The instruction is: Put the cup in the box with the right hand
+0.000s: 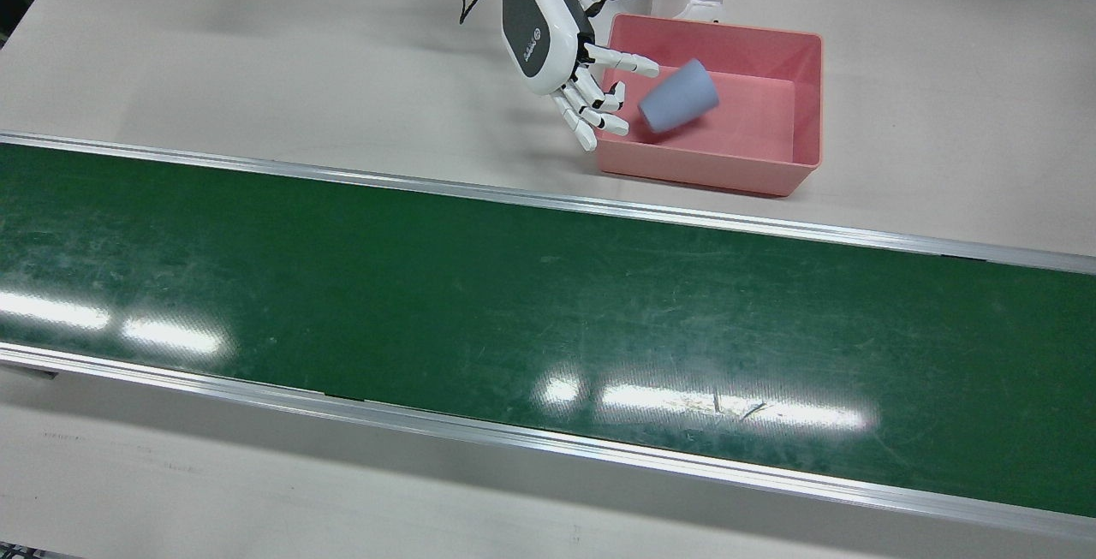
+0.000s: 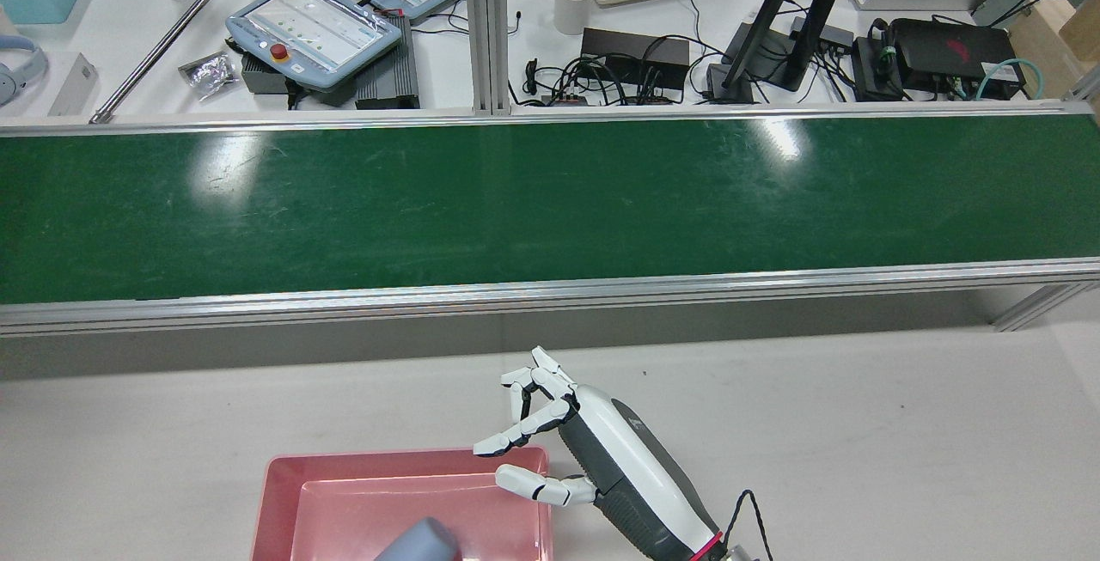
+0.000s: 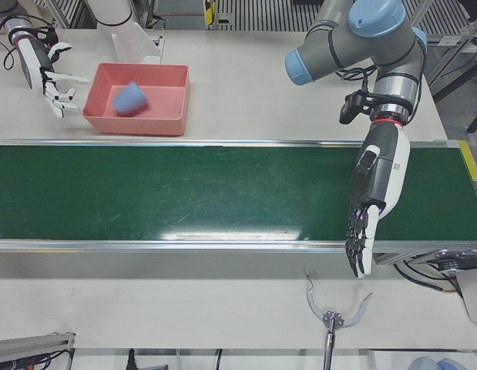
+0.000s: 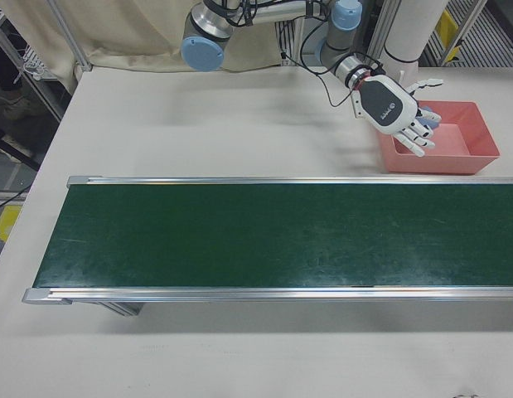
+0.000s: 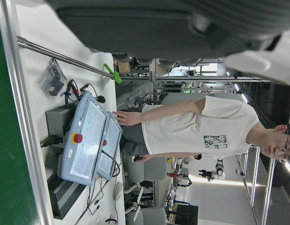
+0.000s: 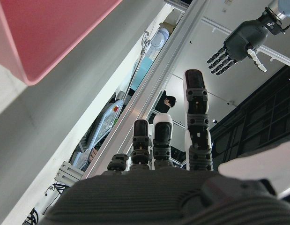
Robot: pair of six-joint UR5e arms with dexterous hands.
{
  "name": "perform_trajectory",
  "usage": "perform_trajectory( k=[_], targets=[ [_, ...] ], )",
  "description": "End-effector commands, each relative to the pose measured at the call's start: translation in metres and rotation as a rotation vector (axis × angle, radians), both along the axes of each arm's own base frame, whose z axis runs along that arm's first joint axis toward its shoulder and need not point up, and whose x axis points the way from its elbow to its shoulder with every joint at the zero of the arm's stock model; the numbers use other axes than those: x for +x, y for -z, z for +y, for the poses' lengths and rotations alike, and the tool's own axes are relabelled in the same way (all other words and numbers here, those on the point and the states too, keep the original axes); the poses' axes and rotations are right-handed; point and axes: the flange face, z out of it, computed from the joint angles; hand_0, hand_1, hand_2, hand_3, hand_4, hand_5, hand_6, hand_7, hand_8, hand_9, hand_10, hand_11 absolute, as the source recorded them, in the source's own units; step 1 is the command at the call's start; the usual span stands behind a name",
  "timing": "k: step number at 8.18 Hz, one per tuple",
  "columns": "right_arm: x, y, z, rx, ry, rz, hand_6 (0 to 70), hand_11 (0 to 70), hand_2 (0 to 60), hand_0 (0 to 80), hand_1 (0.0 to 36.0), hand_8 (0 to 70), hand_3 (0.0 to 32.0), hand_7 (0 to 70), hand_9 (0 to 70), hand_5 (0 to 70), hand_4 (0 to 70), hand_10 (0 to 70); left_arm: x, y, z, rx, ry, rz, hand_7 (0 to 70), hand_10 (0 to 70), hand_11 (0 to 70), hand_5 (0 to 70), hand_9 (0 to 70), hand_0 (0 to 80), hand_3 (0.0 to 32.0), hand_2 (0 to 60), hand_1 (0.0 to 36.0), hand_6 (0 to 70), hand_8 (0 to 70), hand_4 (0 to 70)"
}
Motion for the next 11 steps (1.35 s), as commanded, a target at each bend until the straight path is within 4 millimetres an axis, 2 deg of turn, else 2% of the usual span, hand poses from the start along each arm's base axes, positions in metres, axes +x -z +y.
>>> perform_trajectory(
  k=[1,2,3,4,5,6,7,8,9,10,11],
  targets=[
    [0.026,0.015,-0.011,-0.001,-0.023,-0.047,15.6,4.3,23.3,0.0,0.0,10.9,0.0,70.0,30.2,0.0,51.3,4.2,0.000,0.000,0.000,0.000,0.001,0.000,0.0,0.0,0.0,0.0,0.0,0.0,0.0,0.0,0.0,0.0,0.0,0.0],
    [0.066,0.018,-0.032,0.006,-0.071,-0.063,15.5,3.8,23.2,0.0,0.0,10.6,0.0,70.0,29.8,0.0,49.6,3.9,0.000,0.000,0.000,0.000,-0.001,0.000,0.0,0.0,0.0,0.0,0.0,0.0,0.0,0.0,0.0,0.0,0.0,0.0],
    [0.119,0.012,-0.063,0.011,-0.147,-0.074,15.3,4.1,23.8,0.0,0.0,10.5,0.0,70.0,29.4,0.0,45.7,4.0,0.000,0.000,0.000,0.000,-0.001,0.000,0.0,0.0,0.0,0.0,0.0,0.0,0.0,0.0,0.0,0.0,0.0,0.0],
    [0.166,-0.001,-0.081,0.008,-0.174,-0.101,15.9,6.5,16.2,0.0,0.0,12.0,0.0,70.0,31.4,0.0,46.4,5.5,0.000,0.000,0.000,0.000,0.001,0.000,0.0,0.0,0.0,0.0,0.0,0.0,0.0,0.0,0.0,0.0,0.0,0.0],
    [0.209,-0.020,-0.118,0.005,-0.199,-0.123,16.6,8.9,6.1,5.2,0.0,13.2,0.0,70.0,33.3,0.0,50.0,7.0,0.000,0.000,0.000,0.000,-0.001,0.000,0.0,0.0,0.0,0.0,0.0,0.0,0.0,0.0,0.0,0.0,0.0,0.0],
    [0.240,-0.045,-0.156,-0.035,-0.186,-0.095,16.8,10.6,2.5,9.6,0.0,13.9,0.0,70.0,34.2,0.0,49.9,8.2,0.000,0.000,0.000,0.000,-0.001,0.000,0.0,0.0,0.0,0.0,0.0,0.0,0.0,0.0,0.0,0.0,0.0,0.0],
    [0.256,-0.096,-0.205,-0.138,-0.164,-0.152,17.6,13.1,1.7,23.4,0.0,14.8,0.0,70.0,35.6,0.0,56.6,9.7,0.000,0.000,0.000,0.000,-0.001,0.000,0.0,0.0,0.0,0.0,0.0,0.0,0.0,0.0,0.0,0.0,0.0,0.0],
    [0.286,-0.136,-0.256,-0.211,-0.169,-0.183,17.8,18.6,19.1,42.1,4.7,16.0,0.0,70.0,36.0,1.9,64.8,13.0,0.000,0.000,0.000,0.000,0.001,0.000,0.0,0.0,0.0,0.0,0.0,0.0,0.0,0.0,0.0,0.0,0.0,0.0],
    [0.335,-0.154,-0.289,-0.232,-0.217,-0.175,17.9,20.0,16.0,42.1,3.3,16.9,0.0,70.0,37.2,1.9,66.3,14.0,0.000,0.000,0.000,0.000,0.001,0.000,0.0,0.0,0.0,0.0,0.0,0.0,0.0,0.0,0.0,0.0,0.0,0.0],
    [0.380,-0.180,-0.308,-0.273,-0.270,-0.200,17.5,19.2,11.4,39.9,0.7,16.9,0.0,70.0,37.1,1.6,62.5,13.6,0.000,0.000,0.000,0.000,-0.001,0.000,0.0,0.0,0.0,0.0,0.0,0.0,0.0,0.0,0.0,0.0,0.0,0.0],
    [0.423,-0.207,-0.321,-0.299,-0.299,-0.208,17.3,19.1,13.0,39.2,1.2,16.8,0.0,70.0,36.9,1.7,58.6,13.4,0.000,0.000,0.000,0.000,-0.001,0.000,0.0,0.0,0.0,0.0,0.0,0.0,0.0,0.0,0.0,0.0,0.0,0.0]
  ],
)
